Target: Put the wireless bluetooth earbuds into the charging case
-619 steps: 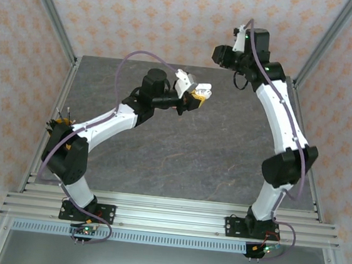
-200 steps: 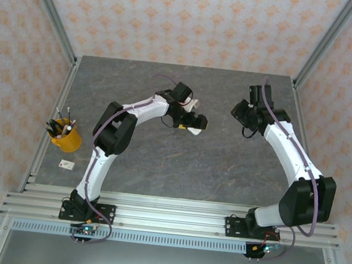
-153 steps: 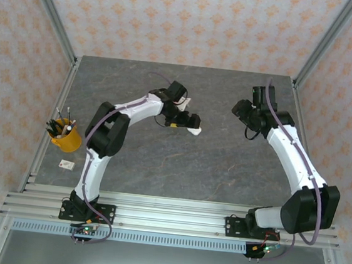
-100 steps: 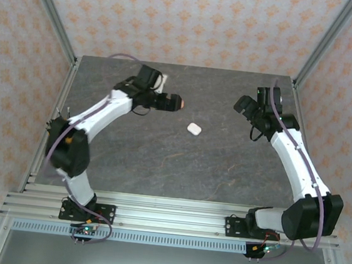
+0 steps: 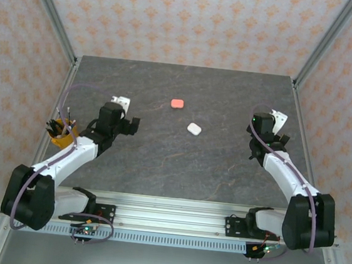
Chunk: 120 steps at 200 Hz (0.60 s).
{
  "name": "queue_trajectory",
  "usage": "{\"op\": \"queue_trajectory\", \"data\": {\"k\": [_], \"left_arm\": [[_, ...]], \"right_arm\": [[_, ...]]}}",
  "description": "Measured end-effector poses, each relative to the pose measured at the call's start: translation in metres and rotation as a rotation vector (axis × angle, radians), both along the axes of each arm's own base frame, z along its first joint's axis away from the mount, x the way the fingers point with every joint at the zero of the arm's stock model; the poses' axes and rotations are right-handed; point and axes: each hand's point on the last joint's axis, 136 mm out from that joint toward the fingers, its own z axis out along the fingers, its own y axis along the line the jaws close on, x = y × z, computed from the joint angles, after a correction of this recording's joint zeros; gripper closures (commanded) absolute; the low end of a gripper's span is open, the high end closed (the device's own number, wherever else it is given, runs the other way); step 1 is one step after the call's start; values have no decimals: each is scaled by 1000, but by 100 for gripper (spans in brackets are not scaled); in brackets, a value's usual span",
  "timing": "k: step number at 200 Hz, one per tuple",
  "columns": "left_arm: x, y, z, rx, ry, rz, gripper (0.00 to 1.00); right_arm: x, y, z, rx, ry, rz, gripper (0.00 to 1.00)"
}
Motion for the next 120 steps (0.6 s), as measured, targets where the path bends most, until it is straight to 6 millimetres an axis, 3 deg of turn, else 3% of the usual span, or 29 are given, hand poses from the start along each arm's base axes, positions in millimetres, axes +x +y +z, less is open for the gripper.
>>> {"op": "queue_trajectory", "data": {"k": [21,42,62,84,105,120], "left_arm": [[-9,28,-34,8,-11,72,0],[-4,48,-54,-7,-17,126,0],[11,54,-57,-50,-59,129,0],[24,52,-63,-91,-92,108,0],[28,51,-60,-116,-118,98,0],[32,51,-54,-123,-149,93,0]], "right_arm": [[1,-12,-22,-42,-2,-7,0],[-2,-22,-51,-47,-2,-5,0],[-1,-27,-70,-2,14,18,0],[14,-24,-61,59,-93,71,1],[25,-8,-63,82,-167,162,1],[28,5,-83,99,-116,224,1]]}}
